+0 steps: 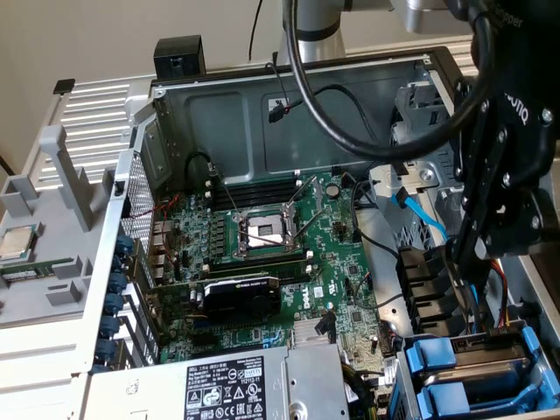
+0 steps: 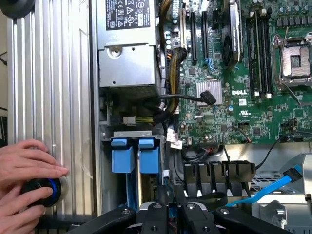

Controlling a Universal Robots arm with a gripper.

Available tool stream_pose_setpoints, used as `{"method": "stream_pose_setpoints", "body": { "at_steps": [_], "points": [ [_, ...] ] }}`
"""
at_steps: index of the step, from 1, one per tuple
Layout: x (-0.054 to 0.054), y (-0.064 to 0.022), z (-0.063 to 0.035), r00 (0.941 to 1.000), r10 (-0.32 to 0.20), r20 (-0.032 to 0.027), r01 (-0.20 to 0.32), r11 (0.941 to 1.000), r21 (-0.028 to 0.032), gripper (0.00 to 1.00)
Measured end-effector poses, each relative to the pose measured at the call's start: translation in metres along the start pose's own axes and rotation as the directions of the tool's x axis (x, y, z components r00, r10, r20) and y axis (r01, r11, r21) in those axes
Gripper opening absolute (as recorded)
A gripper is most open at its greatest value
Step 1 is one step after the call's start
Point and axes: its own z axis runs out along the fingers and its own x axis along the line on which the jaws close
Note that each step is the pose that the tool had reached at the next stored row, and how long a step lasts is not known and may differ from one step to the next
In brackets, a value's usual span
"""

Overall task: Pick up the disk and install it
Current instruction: 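Insert the second disk wire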

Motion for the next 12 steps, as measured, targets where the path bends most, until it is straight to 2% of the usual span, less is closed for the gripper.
{"method": "stream_pose_setpoints", "body": {
  "at_steps": [2, 3, 7, 8, 9, 11, 12],
  "points": [
    [0.0038, -0.0002, 0.0002, 0.9999, -0.001, 0.0140, 0.001, 1.0000, -0.0002, 0.17],
    [0.0050, -0.0002, 0.0003, 0.9998, -0.001, 0.0175, 0.001, 1.0000, -0.0004, 0.17],
    [0.0054, -0.0003, 0.0003, 0.9998, -0.001, 0.0180, 0.001, 1.0000, 0.0010, 0.17],
    [0.0054, -0.0003, 0.0003, 0.9999, -0.001, 0.0157, 0.001, 1.0000, 0.0040, 0.17],
    [0.0054, -0.0003, 0.0003, 0.9999, -0.001, 0.0139, 0.000, 1.0000, 0.0097, 0.17],
    [0.0054, -0.0002, 0.0003, 0.9999, 0.001, 0.0111, -0.001, 0.9995, 0.0302, 0.17],
    [0.0054, -0.0002, 0.0004, 1.0000, 0.001, 0.0096, -0.001, 0.9994, 0.0346, 0.17]
  ]
}}
